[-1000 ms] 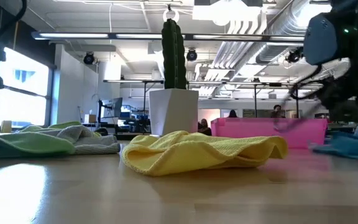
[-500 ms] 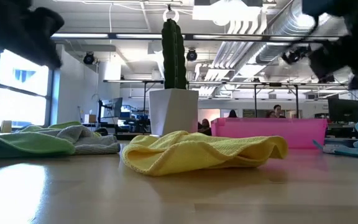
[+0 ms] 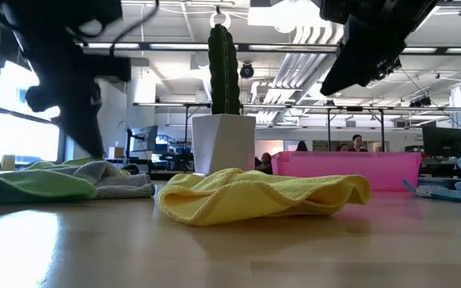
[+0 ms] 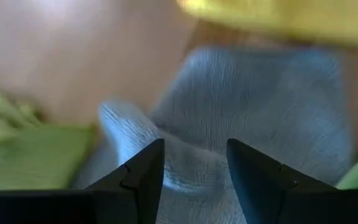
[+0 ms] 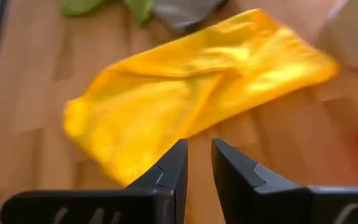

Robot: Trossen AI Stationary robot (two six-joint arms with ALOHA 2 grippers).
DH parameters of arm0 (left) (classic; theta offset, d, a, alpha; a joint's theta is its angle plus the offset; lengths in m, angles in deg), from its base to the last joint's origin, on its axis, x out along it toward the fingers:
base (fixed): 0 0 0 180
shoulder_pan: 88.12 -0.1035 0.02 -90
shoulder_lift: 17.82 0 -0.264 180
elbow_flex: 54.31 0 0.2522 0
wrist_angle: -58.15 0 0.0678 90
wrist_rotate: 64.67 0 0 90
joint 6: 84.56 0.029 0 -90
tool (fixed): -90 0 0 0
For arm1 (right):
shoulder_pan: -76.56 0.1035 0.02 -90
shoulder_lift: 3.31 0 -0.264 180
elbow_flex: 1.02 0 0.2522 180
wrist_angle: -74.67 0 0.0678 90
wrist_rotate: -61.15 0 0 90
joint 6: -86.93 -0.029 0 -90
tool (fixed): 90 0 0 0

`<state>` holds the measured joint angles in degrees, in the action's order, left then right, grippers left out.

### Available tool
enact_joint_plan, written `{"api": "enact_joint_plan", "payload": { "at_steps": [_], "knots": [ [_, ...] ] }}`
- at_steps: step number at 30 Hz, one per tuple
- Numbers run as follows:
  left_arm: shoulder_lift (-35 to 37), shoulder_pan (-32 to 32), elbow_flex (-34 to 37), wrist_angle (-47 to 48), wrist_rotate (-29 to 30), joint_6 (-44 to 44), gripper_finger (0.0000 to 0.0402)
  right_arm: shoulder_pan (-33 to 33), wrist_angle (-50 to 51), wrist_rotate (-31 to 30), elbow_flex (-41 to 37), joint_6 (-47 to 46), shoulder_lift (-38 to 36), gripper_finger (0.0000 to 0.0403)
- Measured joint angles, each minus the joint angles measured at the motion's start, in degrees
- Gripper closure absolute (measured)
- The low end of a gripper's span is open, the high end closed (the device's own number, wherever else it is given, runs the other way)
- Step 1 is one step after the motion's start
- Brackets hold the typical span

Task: Fold microfiber towels
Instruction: Adjust the microfiber towels, then fold the yellow microfiber towel

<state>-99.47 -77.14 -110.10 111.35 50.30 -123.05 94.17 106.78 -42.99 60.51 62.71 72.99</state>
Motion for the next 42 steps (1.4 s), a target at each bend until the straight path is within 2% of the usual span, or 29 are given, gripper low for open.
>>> {"api": "enact_joint_plan", "payload": {
  "at_steps": [5, 12, 14, 20, 24, 28, 35, 39, 42],
  "knots": [
    [-5.6, -2.4, 1.6, 4.6, -9.0, -1.2, 0.0236, -1.5, -1.8, -2.2, 0.0, 1.2, 1.2, 0.0339],
    [-8.1, -0.6, 2.2, 27.4, -11.5, -9.5, 0.0236, -1.9, -3.2, -1.8, 0.0, 1.2, 4.6, 0.0339],
    [-7.5, -0.5, 1.9, 31.0, -11.4, -13.0, 0.0236, -1.8, -3.4, -1.7, 0.0, 1.0, 6.0, 0.0339],
    [-5.4, 0.3, -2.3, 31.0, -11.1, -14.3, 0.0249, -1.8, -3.7, -0.5, 0.0, 0.7, 7.8, 0.0339],
    [-4.5, 1.6, -8.7, 29.8, -10.7, -13.2, 0.0263, -1.5, -5.1, 6.2, 0.0, 0.7, 7.7, 0.0339],
    [-4.5, 4.3, -12.5, 17.4, -9.8, -11.2, 0.0270, 1.2, -8.0, 8.6, 0.0, 2.5, 9.5, 0.0337],
    [-5.2, 11.1, -11.9, -15.9, -10.4, 8.0, 0.0267, 7.0, -17.0, 8.3, 0.0, 8.5, 14.1, 0.0297],
    [-7.6, 14.1, -11.9, -29.0, -6.6, 20.9, 0.0264, 9.2, -22.2, 5.9, 0.0, 11.5, 17.4, 0.0268],
    [-10.2, 15.3, -11.9, -35.4, -2.4, 26.2, 0.0264, 10.6, -27.7, 4.9, 0.0, 14.5, 20.4, 0.0257]
  ]
}}
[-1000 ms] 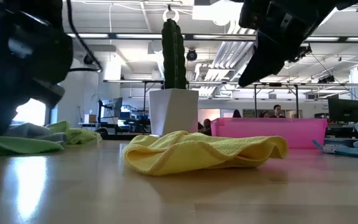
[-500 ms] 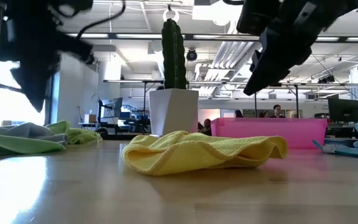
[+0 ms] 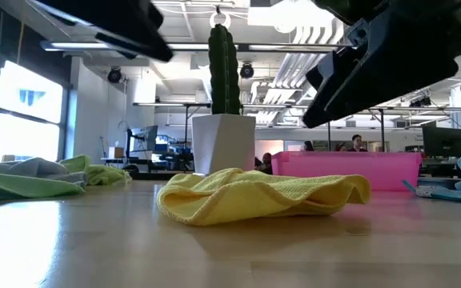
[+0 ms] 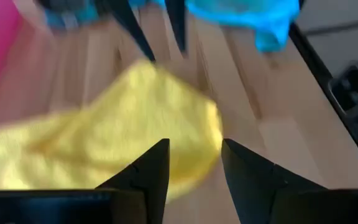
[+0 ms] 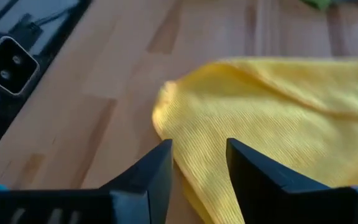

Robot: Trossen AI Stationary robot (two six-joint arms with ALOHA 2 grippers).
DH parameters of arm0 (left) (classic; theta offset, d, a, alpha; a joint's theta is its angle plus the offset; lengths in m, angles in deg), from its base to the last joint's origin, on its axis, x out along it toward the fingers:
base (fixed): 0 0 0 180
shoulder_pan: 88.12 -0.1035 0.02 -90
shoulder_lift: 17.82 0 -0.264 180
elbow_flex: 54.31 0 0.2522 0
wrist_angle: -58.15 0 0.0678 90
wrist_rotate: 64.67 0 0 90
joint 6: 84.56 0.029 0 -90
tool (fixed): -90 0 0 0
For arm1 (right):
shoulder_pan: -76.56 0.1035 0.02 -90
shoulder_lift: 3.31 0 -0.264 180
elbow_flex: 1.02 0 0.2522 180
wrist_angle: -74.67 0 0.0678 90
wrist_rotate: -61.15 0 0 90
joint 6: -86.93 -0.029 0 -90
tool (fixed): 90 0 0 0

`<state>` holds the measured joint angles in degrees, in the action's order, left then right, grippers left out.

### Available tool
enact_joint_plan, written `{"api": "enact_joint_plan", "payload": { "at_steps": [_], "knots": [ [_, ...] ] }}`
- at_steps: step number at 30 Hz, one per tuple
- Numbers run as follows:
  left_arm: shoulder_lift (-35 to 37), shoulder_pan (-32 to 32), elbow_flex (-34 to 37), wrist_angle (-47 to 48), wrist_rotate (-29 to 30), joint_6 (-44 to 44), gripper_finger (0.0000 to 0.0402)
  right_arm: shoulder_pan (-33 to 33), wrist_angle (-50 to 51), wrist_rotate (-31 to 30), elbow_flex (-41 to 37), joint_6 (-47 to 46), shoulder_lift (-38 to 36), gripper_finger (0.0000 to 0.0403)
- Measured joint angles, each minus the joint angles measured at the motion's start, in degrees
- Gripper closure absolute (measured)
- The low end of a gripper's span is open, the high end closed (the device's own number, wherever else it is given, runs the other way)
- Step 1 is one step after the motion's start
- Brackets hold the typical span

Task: Fold microfiber towels
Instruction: Fold the yellow microfiber towel

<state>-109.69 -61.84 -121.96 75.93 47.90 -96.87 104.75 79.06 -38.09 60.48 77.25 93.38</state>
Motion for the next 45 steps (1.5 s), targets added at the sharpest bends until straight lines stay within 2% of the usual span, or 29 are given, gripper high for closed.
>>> {"api": "enact_joint_plan", "payload": {
  "at_steps": [4, 7, 12, 18, 26, 31, 35, 40, 45],
  "knots": [
    [-4.6, 0.1, 0.0, -6.1, 1.6, 0.5, 0.0263, 1.2, -8.3, -0.7, 0.0, 2.9, 4.6, 0.0254],
    [-7.9, -0.1, 0.0, -8.2, 1.4, 0.5, 0.0263, 1.6, -12.2, -3.5, 0.4, 3.1, 7.6, 0.0254],
    [-13.0, -0.1, -0.7, -14.1, 0.1, -0.9, 0.0263, 2.1, -12.5, -4.3, 2.5, 0.7, 10.1, 0.0254],
    [-19.3, -0.5, -1.2, -22.1, -5.9, 1.0, 0.0263, 3.9, -11.8, -4.6, 3.3, 0.7, 10.3, 0.0254],
    [-25.9, -2.2, -3.1, -26.9, -2.4, 5.0, 0.0263, 6.5, -9.9, -4.7, 3.3, -2.1, 9.8, 0.0254],
    [-28.2, -3.8, -4.5, -26.7, -4.3, 0.8, 0.0267, 7.4, -9.0, -5.4, 3.3, -3.6, 9.8, 0.0254],
    [-29.0, -3.8, -5.3, -27.2, -5.5, 1.3, 0.0300, 7.9, -8.4, -5.7, 3.3, -4.4, 9.7, 0.0254],
    [-28.2, -3.3, -5.4, -27.1, -6.1, 1.8, 0.0385, 8.3, -7.2, -7.0, 3.3, -4.9, 9.7, 0.0254],
    [-25.9, -3.0, -5.3, -27.0, -5.7, -0.2, 0.0388, 8.2, -7.2, -9.8, 3.3, -4.8, 9.7, 0.0254]
  ]
}}
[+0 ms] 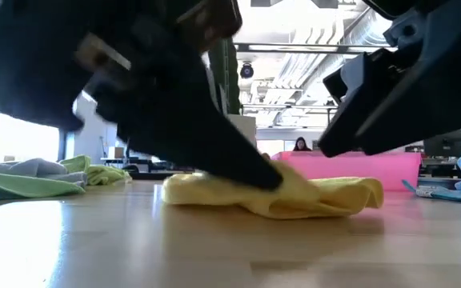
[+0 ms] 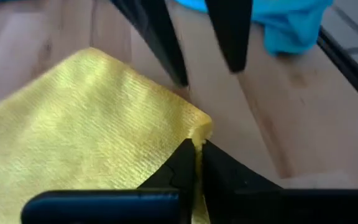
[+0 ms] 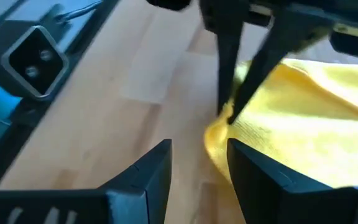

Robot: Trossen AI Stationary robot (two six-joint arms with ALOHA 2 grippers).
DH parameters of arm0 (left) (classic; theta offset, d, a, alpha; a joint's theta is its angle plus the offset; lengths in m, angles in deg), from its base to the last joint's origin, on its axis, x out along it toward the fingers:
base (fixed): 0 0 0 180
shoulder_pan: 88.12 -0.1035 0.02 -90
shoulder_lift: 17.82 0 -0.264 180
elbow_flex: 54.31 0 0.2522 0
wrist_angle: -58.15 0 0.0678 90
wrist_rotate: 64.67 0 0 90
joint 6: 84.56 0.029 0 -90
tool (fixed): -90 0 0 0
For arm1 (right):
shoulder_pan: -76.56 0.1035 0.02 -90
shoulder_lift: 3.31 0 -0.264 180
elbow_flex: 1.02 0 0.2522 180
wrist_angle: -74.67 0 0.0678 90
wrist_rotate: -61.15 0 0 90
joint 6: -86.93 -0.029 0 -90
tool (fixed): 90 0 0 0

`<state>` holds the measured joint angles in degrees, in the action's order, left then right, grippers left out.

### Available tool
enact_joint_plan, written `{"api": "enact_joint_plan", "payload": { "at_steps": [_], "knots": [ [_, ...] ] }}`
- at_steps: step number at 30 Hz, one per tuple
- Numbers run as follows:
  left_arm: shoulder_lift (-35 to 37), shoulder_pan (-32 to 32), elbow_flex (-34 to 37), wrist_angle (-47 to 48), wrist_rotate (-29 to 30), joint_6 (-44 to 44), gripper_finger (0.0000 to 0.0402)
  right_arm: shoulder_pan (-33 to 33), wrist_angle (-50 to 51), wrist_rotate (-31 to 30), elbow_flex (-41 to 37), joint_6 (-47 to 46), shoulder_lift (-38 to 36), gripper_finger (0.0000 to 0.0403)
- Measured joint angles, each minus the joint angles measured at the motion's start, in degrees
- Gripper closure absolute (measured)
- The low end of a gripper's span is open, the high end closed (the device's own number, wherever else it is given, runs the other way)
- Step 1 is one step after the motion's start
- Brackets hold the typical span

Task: Fold microfiber towels
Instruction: Fold the yellow microfiber towel

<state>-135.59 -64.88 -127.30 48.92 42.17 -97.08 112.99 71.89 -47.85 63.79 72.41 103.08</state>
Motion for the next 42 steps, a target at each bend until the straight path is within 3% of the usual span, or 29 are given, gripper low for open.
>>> {"api": "enact_joint_plan", "payload": {
  "at_steps": [7, 16, 24, 31, 42],
  "knots": [
    [7.3, 0.7, 0.0, 0.5, 0.5, 0.2, 0.0395, 0.0, -1.4, -7.1, 0.0, 3.1, 0.0, 0.0254],
    [19.0, 0.9, 0.0, 10.6, 5.4, 7.6, 0.0399, 0.0, -6.4, -20.7, 0.0, 12.6, 0.0, 0.0254],
    [28.8, 0.9, 0.0, 18.9, 11.5, 9.8, 0.0399, -0.2, -3.3, -21.8, 0.0, 10.9, 0.0, 0.0254],
    [35.4, 0.9, 0.0, 22.7, 13.1, 10.0, 0.0399, -0.2, 0.2, -25.8, 0.0, 3.1, 0.0, 0.0254],
    [41.1, 0.9, 0.0, 24.5, 16.2, 13.3, 0.0399, -0.4, 6.7, -25.0, 0.0, -8.5, 0.0, 0.0254]
  ]
}}
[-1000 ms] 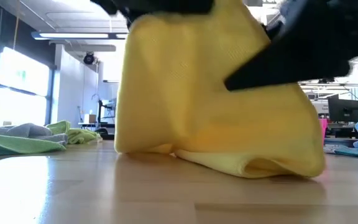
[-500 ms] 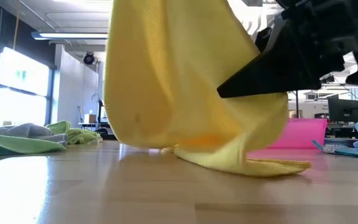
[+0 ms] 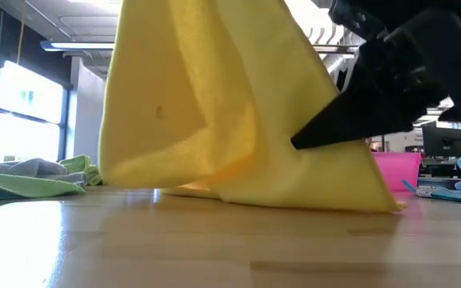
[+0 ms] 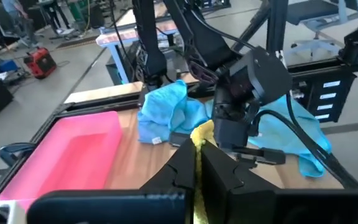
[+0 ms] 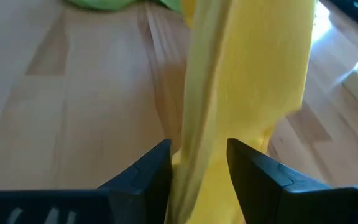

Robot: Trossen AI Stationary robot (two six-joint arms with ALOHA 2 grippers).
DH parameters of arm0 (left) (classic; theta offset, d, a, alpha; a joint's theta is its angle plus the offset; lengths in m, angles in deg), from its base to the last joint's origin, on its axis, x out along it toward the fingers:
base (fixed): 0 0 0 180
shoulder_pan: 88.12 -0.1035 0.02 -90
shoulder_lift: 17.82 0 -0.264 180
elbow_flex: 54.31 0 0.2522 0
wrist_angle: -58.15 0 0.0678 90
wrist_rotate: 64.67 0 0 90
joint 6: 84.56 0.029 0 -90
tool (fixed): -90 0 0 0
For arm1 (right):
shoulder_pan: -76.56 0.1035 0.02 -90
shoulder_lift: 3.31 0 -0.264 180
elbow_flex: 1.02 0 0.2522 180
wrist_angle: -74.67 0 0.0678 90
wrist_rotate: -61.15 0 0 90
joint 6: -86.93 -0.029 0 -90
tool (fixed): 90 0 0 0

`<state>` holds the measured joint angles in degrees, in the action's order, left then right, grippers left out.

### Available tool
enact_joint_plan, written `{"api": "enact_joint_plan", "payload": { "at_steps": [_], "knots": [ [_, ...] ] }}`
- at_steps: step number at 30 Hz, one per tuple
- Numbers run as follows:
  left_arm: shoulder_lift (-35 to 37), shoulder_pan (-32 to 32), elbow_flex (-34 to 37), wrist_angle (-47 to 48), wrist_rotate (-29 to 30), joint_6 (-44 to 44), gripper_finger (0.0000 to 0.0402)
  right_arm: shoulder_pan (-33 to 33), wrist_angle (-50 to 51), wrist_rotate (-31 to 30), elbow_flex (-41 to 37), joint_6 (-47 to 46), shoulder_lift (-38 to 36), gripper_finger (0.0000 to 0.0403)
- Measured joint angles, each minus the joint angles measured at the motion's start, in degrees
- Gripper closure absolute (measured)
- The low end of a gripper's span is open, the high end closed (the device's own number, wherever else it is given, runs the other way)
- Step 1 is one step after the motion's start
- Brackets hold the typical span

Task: Fold microfiber towels
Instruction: Fold the yellow microfiber towel

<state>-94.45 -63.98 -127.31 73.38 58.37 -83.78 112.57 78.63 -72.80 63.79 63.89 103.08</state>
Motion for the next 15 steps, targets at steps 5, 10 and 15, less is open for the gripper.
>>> {"api": "enact_joint_plan", "payload": {
  "at_steps": [5, 10, 15],
  "knots": [
    [1.5, 0.3, 0.0, 2.1, 2.5, 0.0, 0.0399, 0.0, 4.4, 2.6, 0.0, -4.2, 0.0, 0.0254],
    [2.5, 0.4, 0.0, 4.1, 2.8, -0.6, 0.0399, 0.0, 9.8, 2.7, 0.0, -7.7, 0.0, 0.0254],
    [2.5, 0.7, 0.0, 5.0, 4.0, -0.6, 0.0399, 0.0, 14.5, 2.7, 0.0, -9.8, 0.0, 0.0254]
  ]
}}
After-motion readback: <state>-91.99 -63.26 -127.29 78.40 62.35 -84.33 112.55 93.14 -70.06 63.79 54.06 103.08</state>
